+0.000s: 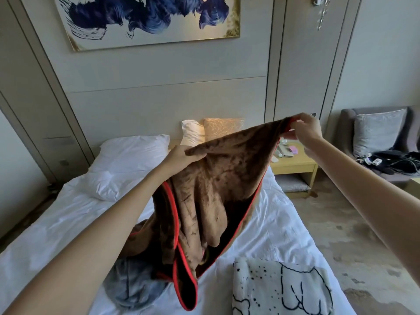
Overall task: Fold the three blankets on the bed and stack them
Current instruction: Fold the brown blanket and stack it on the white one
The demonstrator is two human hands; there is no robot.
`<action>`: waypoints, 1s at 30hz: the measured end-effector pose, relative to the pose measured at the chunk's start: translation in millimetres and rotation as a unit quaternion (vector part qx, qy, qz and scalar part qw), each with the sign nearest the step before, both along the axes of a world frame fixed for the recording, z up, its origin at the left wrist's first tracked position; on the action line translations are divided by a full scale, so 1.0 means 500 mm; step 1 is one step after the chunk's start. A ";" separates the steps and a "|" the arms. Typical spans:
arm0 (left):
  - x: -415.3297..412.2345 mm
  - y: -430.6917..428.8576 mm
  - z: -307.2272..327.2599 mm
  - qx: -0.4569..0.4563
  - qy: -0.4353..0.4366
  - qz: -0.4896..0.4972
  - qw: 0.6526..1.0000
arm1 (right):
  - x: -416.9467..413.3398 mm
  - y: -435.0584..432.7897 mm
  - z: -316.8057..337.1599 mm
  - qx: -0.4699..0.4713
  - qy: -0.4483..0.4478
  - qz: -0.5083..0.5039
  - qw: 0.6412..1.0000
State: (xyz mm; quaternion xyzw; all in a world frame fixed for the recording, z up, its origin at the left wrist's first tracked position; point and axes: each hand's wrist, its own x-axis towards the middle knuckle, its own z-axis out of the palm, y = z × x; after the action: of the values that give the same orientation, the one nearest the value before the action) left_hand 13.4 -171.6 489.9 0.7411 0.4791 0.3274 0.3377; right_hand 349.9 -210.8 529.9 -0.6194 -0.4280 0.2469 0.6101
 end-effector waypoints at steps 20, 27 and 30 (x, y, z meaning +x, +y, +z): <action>0.084 -0.066 0.075 0.215 0.097 -0.057 0.970 | -0.207 -0.056 -0.066 -0.094 -0.142 0.418 0.893; 0.014 -0.080 0.035 0.138 0.037 -0.013 0.990 | -0.234 -0.054 -0.068 -0.065 -0.142 0.311 0.937; 0.004 -0.090 -0.004 0.041 -0.058 -0.027 0.997 | -0.232 -0.055 -0.066 -0.060 -0.082 0.306 0.946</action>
State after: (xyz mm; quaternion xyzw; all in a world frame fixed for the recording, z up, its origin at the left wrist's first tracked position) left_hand 15.6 -216.8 487.8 0.7463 0.4249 0.3802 0.3434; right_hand 234.1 -238.3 496.9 -0.5118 -0.6303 0.3952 0.4296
